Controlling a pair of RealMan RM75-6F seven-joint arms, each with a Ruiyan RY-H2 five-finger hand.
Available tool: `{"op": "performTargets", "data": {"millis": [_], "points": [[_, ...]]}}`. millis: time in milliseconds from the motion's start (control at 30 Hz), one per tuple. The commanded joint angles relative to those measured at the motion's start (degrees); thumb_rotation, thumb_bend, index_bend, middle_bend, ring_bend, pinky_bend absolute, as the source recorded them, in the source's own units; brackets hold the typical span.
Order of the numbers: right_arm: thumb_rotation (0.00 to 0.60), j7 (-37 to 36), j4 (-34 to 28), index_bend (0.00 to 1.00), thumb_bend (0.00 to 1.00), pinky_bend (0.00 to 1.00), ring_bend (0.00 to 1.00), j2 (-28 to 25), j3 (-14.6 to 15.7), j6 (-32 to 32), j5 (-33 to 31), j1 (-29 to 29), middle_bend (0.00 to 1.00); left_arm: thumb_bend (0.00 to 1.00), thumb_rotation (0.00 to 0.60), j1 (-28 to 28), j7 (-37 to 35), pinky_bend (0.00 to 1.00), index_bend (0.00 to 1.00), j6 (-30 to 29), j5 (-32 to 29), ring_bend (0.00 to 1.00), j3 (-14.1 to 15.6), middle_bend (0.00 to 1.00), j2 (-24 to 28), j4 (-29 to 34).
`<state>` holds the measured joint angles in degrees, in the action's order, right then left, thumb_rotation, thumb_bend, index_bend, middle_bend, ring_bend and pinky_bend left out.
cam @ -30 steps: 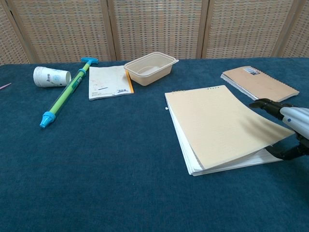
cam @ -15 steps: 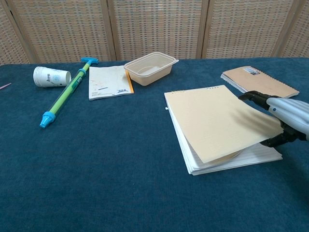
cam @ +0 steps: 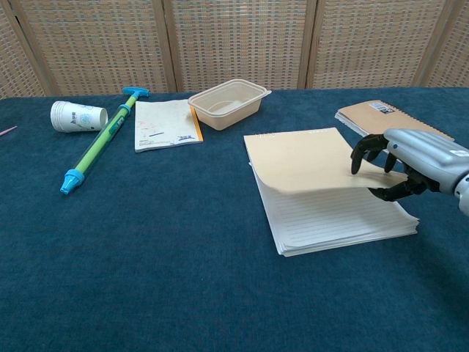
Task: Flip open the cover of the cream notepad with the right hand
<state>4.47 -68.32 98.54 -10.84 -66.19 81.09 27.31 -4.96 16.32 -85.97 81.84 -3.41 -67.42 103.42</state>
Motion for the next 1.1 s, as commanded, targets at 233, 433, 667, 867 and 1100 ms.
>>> {"op": "performTargets", "data": {"millis": [233,433,667,867,1100], "points": [[0.6,-6.65,0.41,0.71,0.7,0.66,0.59,-1.93,4.05,-6.4,6.22,-1.93,0.6,0.12,0.6,-0.05,0.49,0.08,0.02,0.07,0.16,0.0,0.19,0.0,-0.17,0.12],[0.6,-7.31,-1.24,0.72,0.7,0.68,0.6,-5.19,7.0,-8.03,8.22,-3.72,0.61,0.12,0.6,-0.02,0.64,0.08,0.02,-0.1,0.39,0.0,0.24,0.0,-0.25,0.14],[0.6,-5.75,-2.95,0.72,0.7,0.68,0.6,-9.22,10.3,-10.6,10.87,-6.05,0.61,0.12,0.6,-0.01,0.83,0.08,0.02,-0.16,0.71,0.0,0.39,0.0,-0.23,0.29],[0.6,-4.8,-5.28,0.73,0.7,0.68,0.61,-12.79,12.87,-13.55,13.05,-8.49,0.61,0.12,0.6,0.05,0.95,0.08,0.02,-0.35,0.95,0.0,0.45,0.0,-0.24,0.41],[0.6,-4.39,-8.83,0.73,0.7,0.68,0.61,-16.16,16.47,-16.86,15.82,-11.96,0.62,0.12,0.6,0.2,0.96,0.08,0.02,-0.75,1.31,0.0,0.48,0.0,-0.11,0.72]]}}
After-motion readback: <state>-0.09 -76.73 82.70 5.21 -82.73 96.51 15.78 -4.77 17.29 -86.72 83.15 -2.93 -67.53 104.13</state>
